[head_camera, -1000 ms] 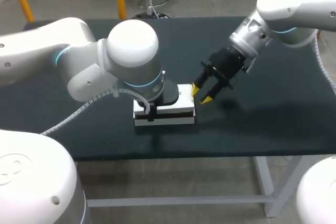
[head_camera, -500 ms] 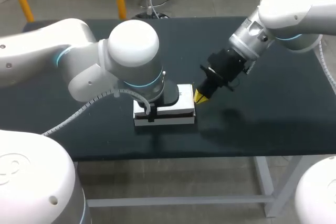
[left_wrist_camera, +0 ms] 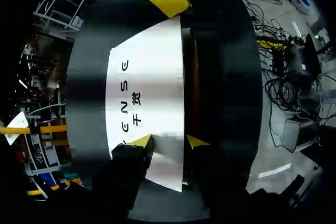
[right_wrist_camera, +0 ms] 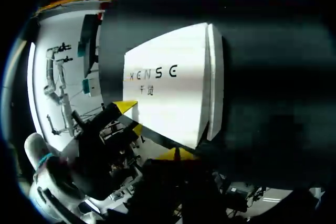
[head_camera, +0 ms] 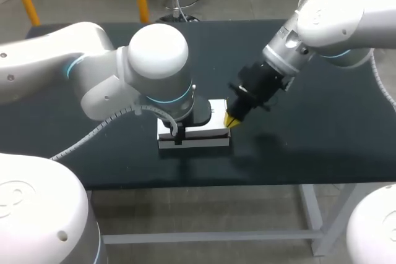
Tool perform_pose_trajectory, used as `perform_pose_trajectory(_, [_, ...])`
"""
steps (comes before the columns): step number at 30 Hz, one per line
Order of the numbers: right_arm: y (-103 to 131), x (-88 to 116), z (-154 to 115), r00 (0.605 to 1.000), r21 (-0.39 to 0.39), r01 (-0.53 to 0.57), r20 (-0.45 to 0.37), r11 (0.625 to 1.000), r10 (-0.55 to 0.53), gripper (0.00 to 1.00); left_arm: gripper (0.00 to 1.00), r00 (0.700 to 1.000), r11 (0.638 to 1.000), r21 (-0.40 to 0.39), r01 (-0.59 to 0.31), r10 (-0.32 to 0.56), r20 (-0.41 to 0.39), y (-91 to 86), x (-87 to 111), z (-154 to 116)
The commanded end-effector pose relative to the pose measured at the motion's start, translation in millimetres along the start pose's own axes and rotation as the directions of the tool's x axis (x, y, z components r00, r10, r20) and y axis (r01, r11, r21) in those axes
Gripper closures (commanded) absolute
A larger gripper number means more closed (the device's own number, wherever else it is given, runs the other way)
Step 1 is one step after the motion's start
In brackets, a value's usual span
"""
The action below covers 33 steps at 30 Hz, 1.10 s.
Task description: Assemble the packaging by folding the flat box into shape, placing the metal phone stand inside, and closing the box properly
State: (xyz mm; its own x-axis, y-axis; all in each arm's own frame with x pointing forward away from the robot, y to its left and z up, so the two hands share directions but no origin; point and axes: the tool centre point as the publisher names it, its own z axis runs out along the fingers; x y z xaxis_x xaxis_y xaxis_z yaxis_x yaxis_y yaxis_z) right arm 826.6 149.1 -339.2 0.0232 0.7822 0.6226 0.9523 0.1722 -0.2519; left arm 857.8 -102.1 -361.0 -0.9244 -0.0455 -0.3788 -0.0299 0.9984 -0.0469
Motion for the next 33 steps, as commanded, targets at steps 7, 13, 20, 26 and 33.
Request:
perform_pose_trajectory(7, [8.0, 1.4, 3.4, 1.0, -0.002, 0.009, -0.001, 1.0, -0.009, 1.0, 0.59, 1.0, 1.0, 0.002, -0.01, 0.01, 0.001, -0.3, 4.4, -1.9])
perform_pose_trajectory(13, [13.2, -1.6, 6.3, 1.0, 0.002, 0.005, -0.005, 1.0, -0.005, 1.0, 0.58, 1.0, 1.0, 0.0, -0.008, 0.008, -0.001, 0.7, 4.6, -1.7])
perform_pose_trajectory(20, [16.4, -4.7, 9.1, 1.0, 0.011, -0.001, -0.006, 1.0, 0.001, 1.0, 0.58, 1.0, 1.0, 0.0, -0.012, 0.012, -0.003, 0.9, 4.8, -2.1])
perform_pose_trajectory(26, [17.6, -5.6, 10.9, 1.0, 0.015, -0.002, -0.006, 1.0, 0.002, 1.0, 0.58, 1.0, 1.0, 0.0, -0.011, 0.011, -0.007, 1.4, 5.8, -2.1])
perform_pose_trajectory(33, [18.4, -8.3, 12.2, 1.0, 0.019, -0.006, -0.01, 1.0, 0.006, 1.0, 0.57, 1.0, 1.0, 0.001, -0.013, 0.013, -0.009, 3.9, 6.9, -4.6])
